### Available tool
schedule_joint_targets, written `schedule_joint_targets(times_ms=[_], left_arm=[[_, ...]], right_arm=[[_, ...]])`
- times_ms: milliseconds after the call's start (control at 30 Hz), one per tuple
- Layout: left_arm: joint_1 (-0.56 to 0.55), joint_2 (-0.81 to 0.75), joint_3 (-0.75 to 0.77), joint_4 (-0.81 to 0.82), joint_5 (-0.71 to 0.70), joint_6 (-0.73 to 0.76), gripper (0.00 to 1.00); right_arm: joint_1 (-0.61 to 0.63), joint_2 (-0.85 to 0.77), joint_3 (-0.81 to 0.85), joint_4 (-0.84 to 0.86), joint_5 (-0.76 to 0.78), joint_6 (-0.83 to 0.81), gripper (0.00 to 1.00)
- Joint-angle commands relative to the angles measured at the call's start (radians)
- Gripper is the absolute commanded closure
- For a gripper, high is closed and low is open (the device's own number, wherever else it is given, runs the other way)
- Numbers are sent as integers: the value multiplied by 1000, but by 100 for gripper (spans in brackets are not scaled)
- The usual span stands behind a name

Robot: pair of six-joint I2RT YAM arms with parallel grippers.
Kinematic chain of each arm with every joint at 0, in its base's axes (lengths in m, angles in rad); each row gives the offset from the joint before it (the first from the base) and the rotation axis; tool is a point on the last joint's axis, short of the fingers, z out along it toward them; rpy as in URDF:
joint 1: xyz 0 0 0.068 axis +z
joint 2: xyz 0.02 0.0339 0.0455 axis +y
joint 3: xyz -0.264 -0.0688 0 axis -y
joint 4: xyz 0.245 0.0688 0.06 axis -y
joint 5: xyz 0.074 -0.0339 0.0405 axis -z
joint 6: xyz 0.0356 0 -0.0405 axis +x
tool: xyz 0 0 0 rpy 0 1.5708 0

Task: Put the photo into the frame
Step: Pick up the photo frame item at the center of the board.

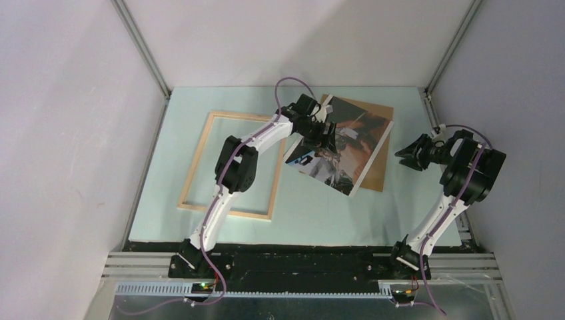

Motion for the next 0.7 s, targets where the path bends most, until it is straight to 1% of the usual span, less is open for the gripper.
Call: schedule_joint_targets(times_ms=[0,133,167,233,333,533,667], left_arm=[[-90,-21,-62,4,110,-16,4],[-95,-39,-97,5,103,-15,4],[-96,-41,-112,6,102,-14,5],[-101,-52,-134,5,100,-12,5],[-105,-70,-162,5,99,-8,5],[-110,-86,-184,8,98,-1,5],[-113,-78,-173,10,98,7,5]], right_arm=[[46,22,6,-275,-88,-99,45],[46,21,8,-322,-32,-140,39],[44,21,7,-325,-27,-145,35],[44,24,7,-332,-33,-153,31],[46,37,12,-355,-95,-176,30],[46,73,40,-438,-208,-282,31],[42,72,57,-494,-273,-346,36]])
